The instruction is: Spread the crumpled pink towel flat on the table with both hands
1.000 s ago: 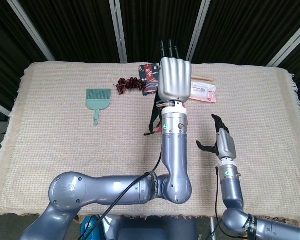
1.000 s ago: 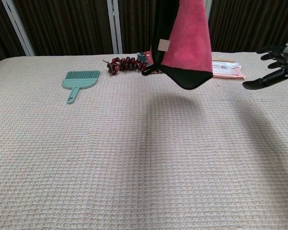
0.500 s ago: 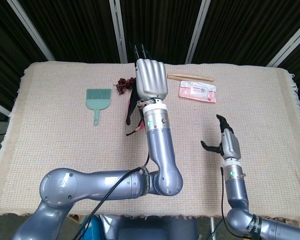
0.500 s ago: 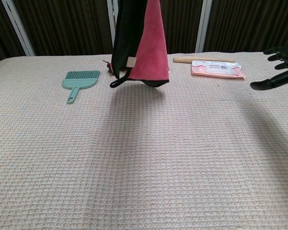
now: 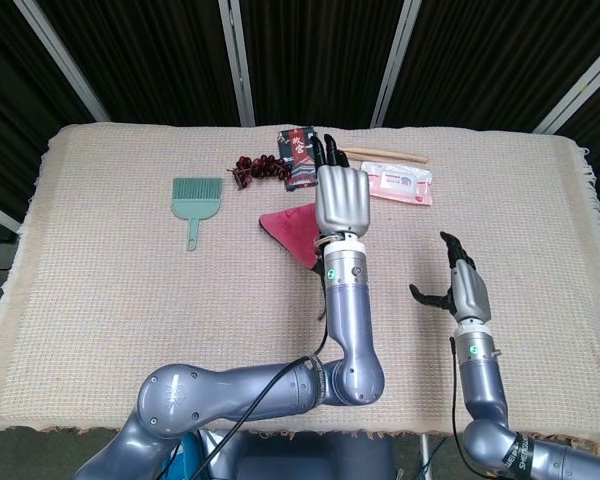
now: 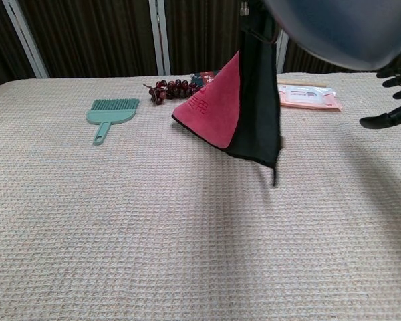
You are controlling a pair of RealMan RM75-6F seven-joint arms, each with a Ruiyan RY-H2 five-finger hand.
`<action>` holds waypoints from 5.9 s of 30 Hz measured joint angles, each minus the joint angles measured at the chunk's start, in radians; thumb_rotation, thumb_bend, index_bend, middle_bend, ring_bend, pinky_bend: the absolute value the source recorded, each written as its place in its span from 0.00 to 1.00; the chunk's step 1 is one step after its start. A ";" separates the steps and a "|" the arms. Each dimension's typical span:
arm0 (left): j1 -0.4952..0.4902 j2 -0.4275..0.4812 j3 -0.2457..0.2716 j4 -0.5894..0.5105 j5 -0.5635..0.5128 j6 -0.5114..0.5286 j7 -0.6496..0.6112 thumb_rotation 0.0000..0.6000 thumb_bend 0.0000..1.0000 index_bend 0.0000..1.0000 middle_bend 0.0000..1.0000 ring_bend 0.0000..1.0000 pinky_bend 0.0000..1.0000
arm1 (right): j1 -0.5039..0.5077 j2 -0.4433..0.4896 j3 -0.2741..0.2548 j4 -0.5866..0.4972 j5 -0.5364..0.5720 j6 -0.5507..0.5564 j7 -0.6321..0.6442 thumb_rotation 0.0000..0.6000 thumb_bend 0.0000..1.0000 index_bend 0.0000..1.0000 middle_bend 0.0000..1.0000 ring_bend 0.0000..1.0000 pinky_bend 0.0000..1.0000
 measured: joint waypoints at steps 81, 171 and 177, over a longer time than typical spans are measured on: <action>-0.019 -0.053 -0.084 0.019 0.149 -0.091 -0.337 1.00 0.77 0.88 0.22 0.00 0.00 | 0.135 -0.227 0.018 0.139 0.188 -0.006 -0.137 1.00 0.52 0.71 0.14 0.00 0.00; 0.754 0.258 0.314 -0.660 0.492 -0.089 -1.000 1.00 0.77 0.87 0.21 0.00 0.00 | 0.215 -0.040 0.071 0.169 -0.002 0.122 -0.171 1.00 0.53 0.71 0.14 0.00 0.00; 0.843 0.276 0.391 -0.755 0.556 -0.060 -1.035 1.00 0.77 0.87 0.21 0.00 0.00 | 0.172 -0.040 0.014 0.106 -0.047 0.161 -0.178 1.00 0.53 0.71 0.14 0.00 0.00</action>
